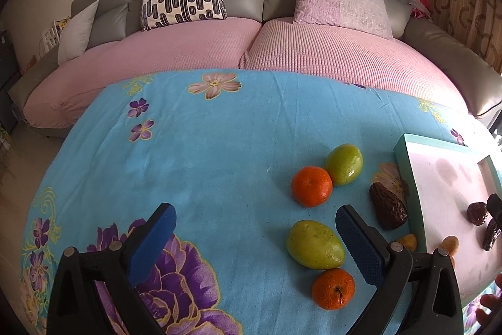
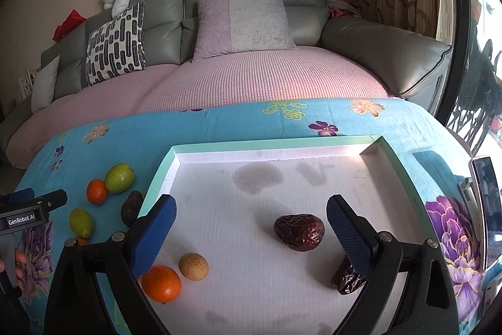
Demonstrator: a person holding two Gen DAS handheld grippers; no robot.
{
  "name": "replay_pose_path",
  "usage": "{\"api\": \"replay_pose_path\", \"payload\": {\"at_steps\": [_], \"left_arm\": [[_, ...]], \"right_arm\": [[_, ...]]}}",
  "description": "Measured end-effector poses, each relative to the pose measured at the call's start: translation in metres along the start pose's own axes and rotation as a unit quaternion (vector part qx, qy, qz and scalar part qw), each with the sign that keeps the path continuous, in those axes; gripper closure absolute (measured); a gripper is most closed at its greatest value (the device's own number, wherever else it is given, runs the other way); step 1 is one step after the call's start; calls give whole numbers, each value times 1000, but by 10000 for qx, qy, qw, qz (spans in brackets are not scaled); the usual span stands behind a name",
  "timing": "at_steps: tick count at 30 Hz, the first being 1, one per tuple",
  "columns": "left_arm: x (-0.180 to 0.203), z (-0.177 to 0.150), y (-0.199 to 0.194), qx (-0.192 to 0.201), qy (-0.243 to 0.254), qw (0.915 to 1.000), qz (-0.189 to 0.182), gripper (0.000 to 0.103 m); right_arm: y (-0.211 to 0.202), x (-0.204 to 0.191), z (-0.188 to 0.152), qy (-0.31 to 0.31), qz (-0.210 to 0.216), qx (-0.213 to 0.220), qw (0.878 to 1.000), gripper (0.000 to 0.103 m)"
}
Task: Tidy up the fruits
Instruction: 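Move both open grippers back from the tray toward the remaining fruits, then lower the left gripper around the green pear and close it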
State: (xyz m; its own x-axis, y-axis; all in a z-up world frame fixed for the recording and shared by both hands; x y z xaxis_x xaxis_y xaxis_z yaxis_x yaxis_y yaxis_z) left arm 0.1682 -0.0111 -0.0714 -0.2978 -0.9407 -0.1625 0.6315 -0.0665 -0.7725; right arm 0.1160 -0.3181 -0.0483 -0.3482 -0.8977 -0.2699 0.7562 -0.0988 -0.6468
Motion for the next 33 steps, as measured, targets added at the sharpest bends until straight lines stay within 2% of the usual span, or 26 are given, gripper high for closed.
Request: {"api": "replay_pose_path", "payload": {"at_steps": [9,14,17,22,25,33], "left_arm": [[-16,3,-6,466,-402,9977,-283,0],[-15,-6,5,205,-423,9977,-483,0],[-12,-11,11,-7,-334,9984,-464,0],[4,-13,16,-100,-281,9968,-745,0],[20,-13,19,-188,-49,9961,-864,0],[56,-18,29,-412,279,9907,-1265,25]], "right_arm": [[5,-24,-10,-189,227,-241,9993,6],[15,-45,-25,-211,439,-620,9969,6],[17,-55,-33,-253,537,-792,9951,6],[16,-64,-38,-467,497,-818,9943,6],[15,-61,-37,-422,502,-804,9946,6],[15,-51,-34,-273,424,-797,9955,6]]}}
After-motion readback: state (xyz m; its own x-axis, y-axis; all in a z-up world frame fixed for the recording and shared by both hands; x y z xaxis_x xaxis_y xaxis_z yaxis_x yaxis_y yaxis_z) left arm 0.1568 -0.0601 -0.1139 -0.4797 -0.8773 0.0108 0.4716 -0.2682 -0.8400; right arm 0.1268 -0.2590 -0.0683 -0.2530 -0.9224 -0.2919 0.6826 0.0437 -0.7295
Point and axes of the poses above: each gripper's, at about its wrist camera, not at the fingertips, and y roughly the way its jaws point, x to its right, z to its top, the point moved 8 cm from there along y, roughly the way its jaws point, and after that the axes turned 15 degrees about y, right-handed, at the moved point
